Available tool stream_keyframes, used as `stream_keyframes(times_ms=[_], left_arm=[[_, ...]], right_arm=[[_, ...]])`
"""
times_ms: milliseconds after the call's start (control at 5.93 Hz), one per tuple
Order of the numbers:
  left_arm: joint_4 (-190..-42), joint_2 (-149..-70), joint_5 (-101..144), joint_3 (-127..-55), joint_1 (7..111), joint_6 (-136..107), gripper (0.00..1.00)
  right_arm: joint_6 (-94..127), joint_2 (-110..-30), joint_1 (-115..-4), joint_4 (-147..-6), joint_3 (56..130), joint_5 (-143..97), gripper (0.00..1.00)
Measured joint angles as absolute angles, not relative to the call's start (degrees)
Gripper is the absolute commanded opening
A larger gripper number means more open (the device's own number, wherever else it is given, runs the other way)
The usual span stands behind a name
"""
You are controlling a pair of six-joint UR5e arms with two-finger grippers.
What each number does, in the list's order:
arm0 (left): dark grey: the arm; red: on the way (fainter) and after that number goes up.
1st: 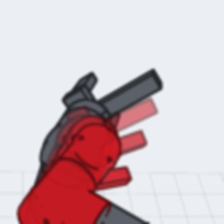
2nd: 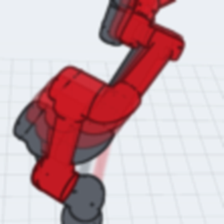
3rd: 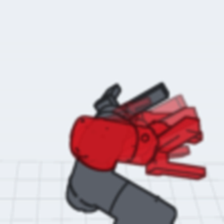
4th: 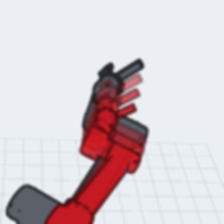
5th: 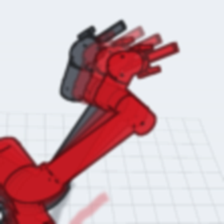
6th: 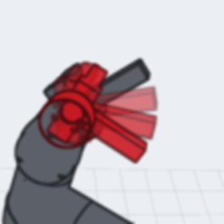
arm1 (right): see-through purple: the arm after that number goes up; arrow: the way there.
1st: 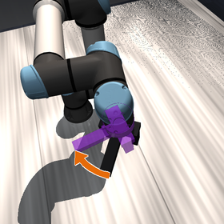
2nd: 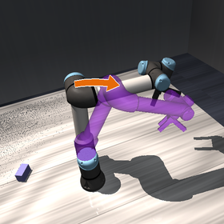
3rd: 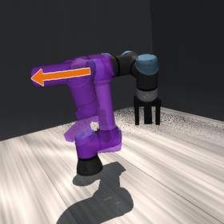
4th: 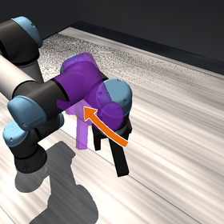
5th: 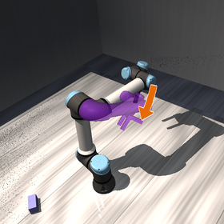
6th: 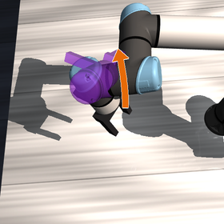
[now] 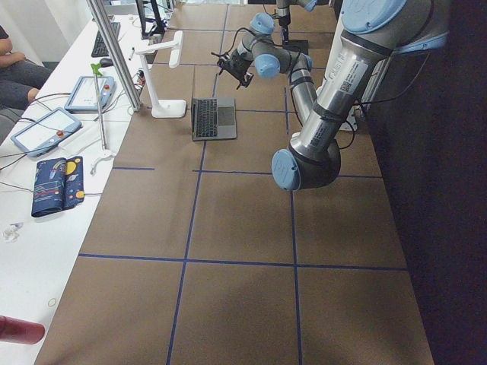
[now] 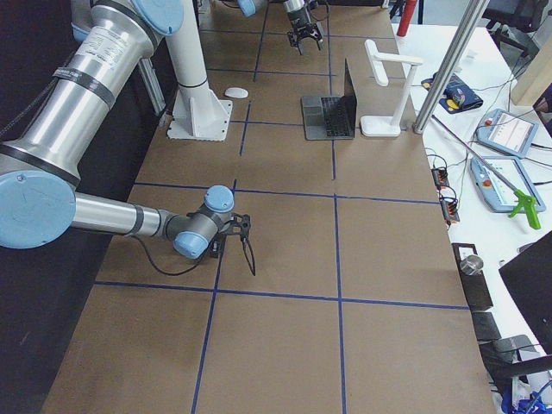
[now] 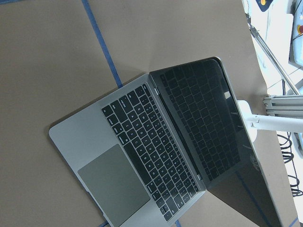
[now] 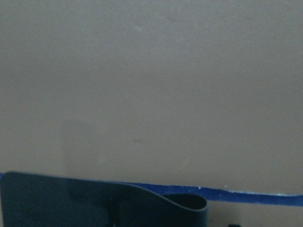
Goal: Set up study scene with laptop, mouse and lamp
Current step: 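Hold the laptop lid with the left gripper while the right arm reaches out, then grasp the black mouse pad with the right gripper and carry it toward the laptop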
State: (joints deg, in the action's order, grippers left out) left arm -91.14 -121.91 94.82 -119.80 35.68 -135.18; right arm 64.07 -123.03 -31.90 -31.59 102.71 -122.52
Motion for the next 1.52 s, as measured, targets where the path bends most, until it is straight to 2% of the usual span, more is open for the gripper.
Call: stream_keyframes(times_ms=[169, 506, 1011, 1180, 1517], left_arm=[[-91.1, -121.9, 94.8, -119.8, 35.7, -135.2, 0.98], [-91.1, -121.9, 94.8, -119.8, 35.6, -135.2, 0.99], [-91.1, -122.0, 94.7, -119.8, 35.4, -135.2, 0.99], [-91.1, -122.0, 94.7, -119.8, 35.3, -135.2, 0.99], [-91.1, -121.9, 94.6, -119.7, 35.1, -135.3, 0.99]], right_arm=[[64.1, -123.7, -31.7, -31.6, 102.7, -122.4, 0.00], [63.9, -123.7, -31.7, -31.6, 103.0, -122.5, 0.00], [65.2, -119.3, -33.4, -33.1, 110.5, -122.8, 0.00], [66.1, -113.5, -35.4, -37.5, 113.2, -124.0, 0.00], [66.7, -92.7, -39.0, -56.4, 115.5, -126.7, 0.00]])
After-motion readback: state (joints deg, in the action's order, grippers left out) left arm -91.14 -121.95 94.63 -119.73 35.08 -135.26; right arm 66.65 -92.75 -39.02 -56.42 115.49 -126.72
